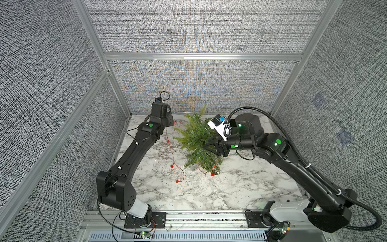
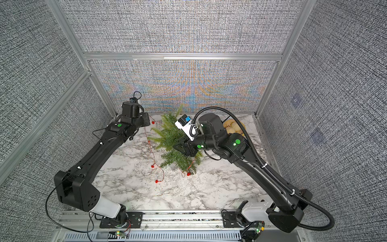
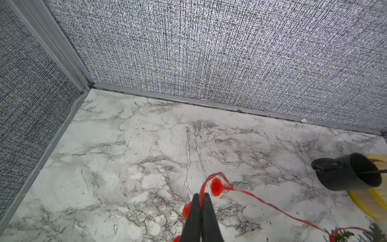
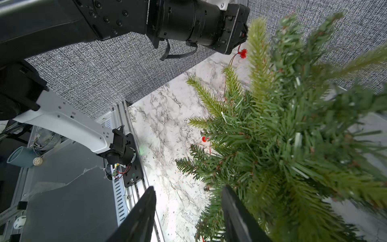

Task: Remove string lights from the small christmas tree
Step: Remove the light string from the Christmas tree.

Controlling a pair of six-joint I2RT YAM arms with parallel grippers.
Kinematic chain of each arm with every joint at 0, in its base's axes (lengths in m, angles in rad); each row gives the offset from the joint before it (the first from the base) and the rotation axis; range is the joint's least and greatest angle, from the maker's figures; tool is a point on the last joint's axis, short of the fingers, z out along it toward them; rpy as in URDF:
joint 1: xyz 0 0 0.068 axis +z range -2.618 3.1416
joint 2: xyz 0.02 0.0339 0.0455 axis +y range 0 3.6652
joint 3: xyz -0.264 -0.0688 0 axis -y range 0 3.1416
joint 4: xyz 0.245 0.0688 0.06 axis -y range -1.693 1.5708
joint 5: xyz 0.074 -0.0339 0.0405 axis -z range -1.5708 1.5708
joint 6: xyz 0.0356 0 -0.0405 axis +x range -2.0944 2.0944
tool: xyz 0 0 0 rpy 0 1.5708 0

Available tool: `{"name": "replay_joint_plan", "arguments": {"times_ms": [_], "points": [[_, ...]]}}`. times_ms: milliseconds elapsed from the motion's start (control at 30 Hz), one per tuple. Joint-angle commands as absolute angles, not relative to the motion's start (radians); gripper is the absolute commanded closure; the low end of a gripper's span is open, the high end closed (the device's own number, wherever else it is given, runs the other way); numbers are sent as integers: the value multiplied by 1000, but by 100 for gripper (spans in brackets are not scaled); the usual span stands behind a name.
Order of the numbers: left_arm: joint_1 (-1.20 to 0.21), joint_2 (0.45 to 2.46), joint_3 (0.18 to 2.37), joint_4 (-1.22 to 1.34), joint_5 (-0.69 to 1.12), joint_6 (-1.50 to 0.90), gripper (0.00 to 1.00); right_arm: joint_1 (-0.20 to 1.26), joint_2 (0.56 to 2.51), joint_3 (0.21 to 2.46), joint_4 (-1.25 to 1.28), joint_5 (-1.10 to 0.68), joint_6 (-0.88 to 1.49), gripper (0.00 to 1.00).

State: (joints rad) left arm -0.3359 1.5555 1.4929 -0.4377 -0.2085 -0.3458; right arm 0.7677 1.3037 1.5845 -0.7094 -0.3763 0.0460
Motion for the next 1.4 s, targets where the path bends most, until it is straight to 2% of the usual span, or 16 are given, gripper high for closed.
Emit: {"name": "replay_joint_plan", "arguments": {"times_ms": [0, 467, 700, 1133, 1267, 1367], "points": [[-332, 1594, 1550, -414, -204, -299, 100, 733, 1288, 1597, -720, -365, 24, 48], [-331, 1782, 1825, -408, -123, -208, 100, 513, 1275, 1589, -662, -436, 63, 47], [-333, 1873, 1954, -392, 16, -119, 100, 412, 1296, 1567, -591, -472, 111, 46], [-351, 1979, 2125, -388, 131, -43, 100, 254, 1446, 1594, -383, -631, 206, 45], [-356, 2029, 2186, -383, 174, -31, 100, 235, 1533, 1655, -344, -634, 184, 41], [-363, 2062, 2240, -382, 187, -23, 100, 227, 1603, 1720, -350, -632, 149, 33]]}}
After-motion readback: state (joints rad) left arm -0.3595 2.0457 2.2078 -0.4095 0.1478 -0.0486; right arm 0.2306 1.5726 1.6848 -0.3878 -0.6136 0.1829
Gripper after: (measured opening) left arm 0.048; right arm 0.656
